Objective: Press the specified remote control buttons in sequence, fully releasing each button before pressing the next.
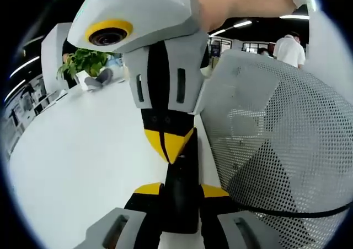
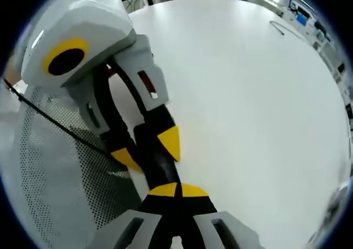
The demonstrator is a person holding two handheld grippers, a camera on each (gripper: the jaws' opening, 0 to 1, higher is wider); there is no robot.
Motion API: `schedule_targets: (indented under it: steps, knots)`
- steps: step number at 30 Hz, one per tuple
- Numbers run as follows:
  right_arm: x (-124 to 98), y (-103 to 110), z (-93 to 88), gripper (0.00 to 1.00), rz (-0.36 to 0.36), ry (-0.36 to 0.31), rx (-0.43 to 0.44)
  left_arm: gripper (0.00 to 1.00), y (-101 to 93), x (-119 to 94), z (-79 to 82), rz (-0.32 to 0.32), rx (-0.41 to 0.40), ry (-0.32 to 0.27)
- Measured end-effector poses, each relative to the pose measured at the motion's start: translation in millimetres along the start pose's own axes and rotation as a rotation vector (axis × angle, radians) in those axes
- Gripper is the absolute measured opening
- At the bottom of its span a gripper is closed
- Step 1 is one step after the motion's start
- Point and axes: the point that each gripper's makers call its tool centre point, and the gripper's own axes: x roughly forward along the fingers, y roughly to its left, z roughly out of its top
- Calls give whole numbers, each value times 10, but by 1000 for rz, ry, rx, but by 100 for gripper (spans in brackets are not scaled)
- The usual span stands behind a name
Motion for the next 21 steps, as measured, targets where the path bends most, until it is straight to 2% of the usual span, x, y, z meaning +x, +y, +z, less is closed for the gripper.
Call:
schedule_targets:
  steps: [1, 4, 6, 8, 10, 13, 15, 17, 18, 21]
  knots:
    - [-4, 4, 2, 0, -13, -17, -47, 24, 2, 1, 0, 5, -3, -6]
    - [-31, 27, 8, 0, -68, -99, -87, 24, -1, 1, 1, 29, -29, -37]
    - [-57, 124, 24, 0, -63, -143, -79, 24, -2, 4, 5, 42, -35, -45]
    - [-63, 159, 37, 0, -75, -166, -106, 24, 2, 5, 9, 39, -26, -39]
    - [-52, 132, 23, 0, -106, -160, -129, 24, 4, 3, 9, 36, -21, -40]
    - [-44, 141, 44, 0, -84, -165, -143, 24, 1, 1, 8, 40, -22, -49]
    - [-53, 139, 74, 0, -94, -174, -149, 24, -3, 0, 5, 41, -18, -49]
    - [-24, 196, 59, 0, -68, -157, -145, 24, -7, -4, 2, 42, -19, -51]
    - [-21, 171, 73, 0, -94, -160, -171, 24, -13, -9, -2, 39, -19, -55]
    - [-2, 182, 66, 0, -81, -140, -145, 24, -22, -13, -2, 30, -16, -58]
